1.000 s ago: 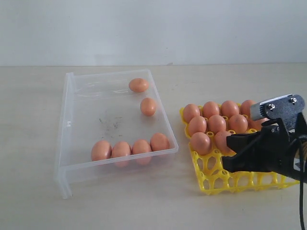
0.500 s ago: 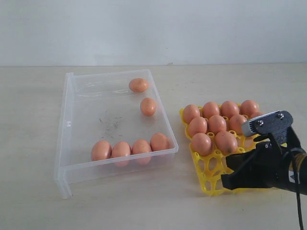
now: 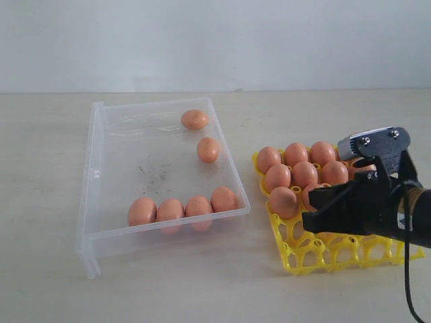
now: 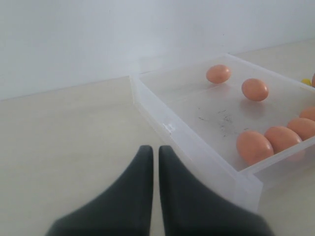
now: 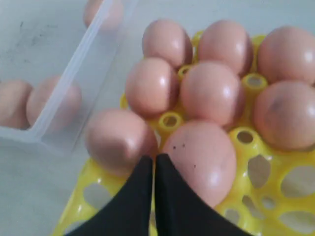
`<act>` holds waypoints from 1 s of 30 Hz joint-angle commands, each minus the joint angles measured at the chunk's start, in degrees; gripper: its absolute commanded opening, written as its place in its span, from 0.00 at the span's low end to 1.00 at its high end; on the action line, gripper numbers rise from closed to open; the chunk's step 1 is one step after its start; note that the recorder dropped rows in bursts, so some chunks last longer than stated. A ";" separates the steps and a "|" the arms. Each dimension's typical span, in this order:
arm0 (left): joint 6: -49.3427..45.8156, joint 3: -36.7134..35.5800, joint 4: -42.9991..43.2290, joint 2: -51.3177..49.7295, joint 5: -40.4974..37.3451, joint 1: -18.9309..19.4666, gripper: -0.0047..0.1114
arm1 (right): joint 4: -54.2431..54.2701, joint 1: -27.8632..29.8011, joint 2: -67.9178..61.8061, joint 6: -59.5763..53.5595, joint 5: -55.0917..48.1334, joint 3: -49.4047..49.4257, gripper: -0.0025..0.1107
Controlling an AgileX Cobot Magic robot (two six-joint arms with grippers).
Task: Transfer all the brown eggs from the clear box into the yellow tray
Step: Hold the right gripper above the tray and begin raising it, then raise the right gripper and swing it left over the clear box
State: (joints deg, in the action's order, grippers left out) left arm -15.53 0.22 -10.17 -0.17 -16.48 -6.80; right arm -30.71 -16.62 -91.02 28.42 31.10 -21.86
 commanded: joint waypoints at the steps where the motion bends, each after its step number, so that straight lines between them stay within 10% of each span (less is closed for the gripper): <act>1: -0.01 -0.22 0.09 0.17 0.14 -0.34 0.07 | -3.03 -0.10 -1.43 1.23 -8.57 -0.39 0.02; 30: -0.01 -0.22 0.09 0.17 0.14 -0.34 0.07 | 5.37 -0.10 -4.05 -9.70 0.30 1.65 0.02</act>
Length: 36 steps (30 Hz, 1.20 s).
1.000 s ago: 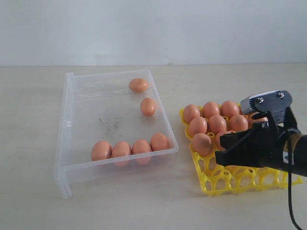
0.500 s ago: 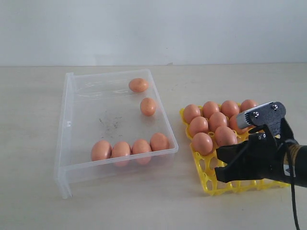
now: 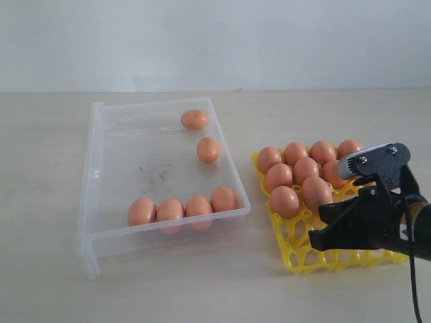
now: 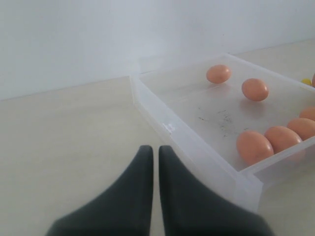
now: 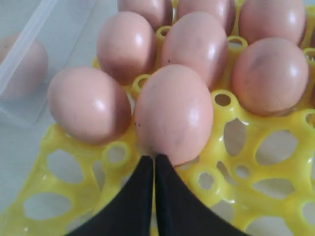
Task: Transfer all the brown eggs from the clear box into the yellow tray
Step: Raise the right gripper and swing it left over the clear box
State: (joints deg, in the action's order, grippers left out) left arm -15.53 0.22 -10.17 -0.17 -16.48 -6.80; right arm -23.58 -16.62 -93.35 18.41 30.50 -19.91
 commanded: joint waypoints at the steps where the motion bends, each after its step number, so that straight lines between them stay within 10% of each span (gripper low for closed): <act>1: -0.01 -0.22 0.09 0.17 0.14 -0.34 0.07 | -5.76 -0.10 -1.76 2.08 -0.30 -0.18 0.02; 5: -0.01 -0.22 0.09 0.17 0.14 -0.34 0.07 | -9.79 -0.10 6.01 2.48 2.04 1.27 0.02; 12: -0.01 -0.22 0.09 0.17 0.14 -0.34 0.07 | -28.74 -0.10 31.76 2.48 36.09 8.49 0.02; 25: -0.01 -0.22 0.09 0.17 0.14 -0.34 0.07 | -39.01 -0.10 38.23 -18.41 39.32 8.49 0.02; 36: -0.01 -0.22 0.09 0.17 0.14 -0.34 0.07 | -34.61 -1.36 40.10 3.62 39.46 7.74 0.02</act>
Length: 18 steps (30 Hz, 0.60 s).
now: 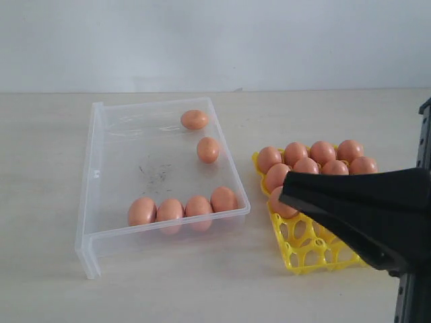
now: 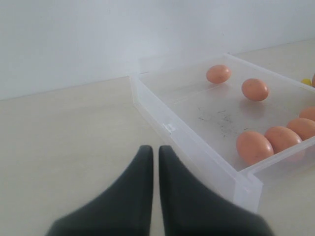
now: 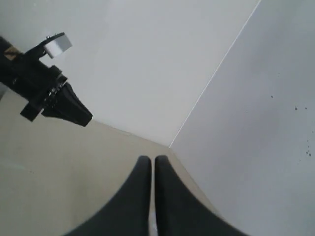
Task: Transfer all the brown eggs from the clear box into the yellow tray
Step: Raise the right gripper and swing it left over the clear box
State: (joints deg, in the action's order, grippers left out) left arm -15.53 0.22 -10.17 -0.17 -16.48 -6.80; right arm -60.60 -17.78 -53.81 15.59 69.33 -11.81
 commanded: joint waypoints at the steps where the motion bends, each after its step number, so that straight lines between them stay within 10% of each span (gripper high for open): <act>1: -0.01 -0.22 0.09 0.17 0.14 -0.34 0.07 | 2.66 -0.19 0.56 6.78 0.63 -0.35 0.02; 18: -0.01 -0.22 0.09 0.17 0.14 -0.34 0.07 | 11.19 -0.19 0.56 -27.74 -7.59 -1.91 0.02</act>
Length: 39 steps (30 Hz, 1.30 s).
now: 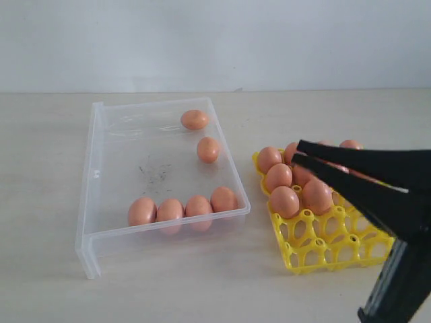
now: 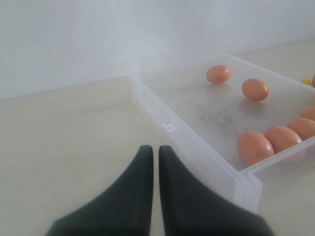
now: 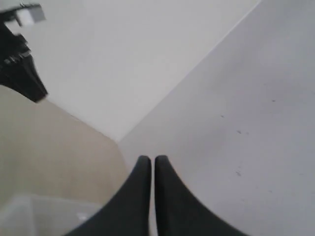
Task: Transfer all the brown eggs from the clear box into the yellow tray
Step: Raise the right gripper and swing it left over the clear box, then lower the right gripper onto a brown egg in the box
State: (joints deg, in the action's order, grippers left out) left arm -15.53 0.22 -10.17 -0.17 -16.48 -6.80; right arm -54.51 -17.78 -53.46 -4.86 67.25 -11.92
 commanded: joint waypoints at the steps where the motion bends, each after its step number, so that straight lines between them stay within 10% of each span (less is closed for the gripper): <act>1: -0.01 -0.22 0.09 0.17 0.14 -0.34 0.07 | 5.21 -0.19 0.21 -7.29 -6.43 -2.61 0.02; 17: -0.01 -0.22 0.09 0.17 0.14 -0.34 0.07 | -6.24 -23.58 -22.34 67.20 -67.25 -34.87 0.02; 33: -0.01 -0.22 0.09 0.17 0.14 -0.34 0.07 | -4.26 -25.14 -36.37 75.80 -63.51 -44.03 0.02; 39: -0.01 -0.22 0.09 0.17 0.14 -0.34 0.07 | -2.01 -25.14 -45.91 76.75 -80.24 -55.54 0.02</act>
State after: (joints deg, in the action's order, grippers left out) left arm -15.53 0.22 -10.17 -0.17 -16.48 -6.80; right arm -58.81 -42.84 -95.45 72.65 -3.91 -62.76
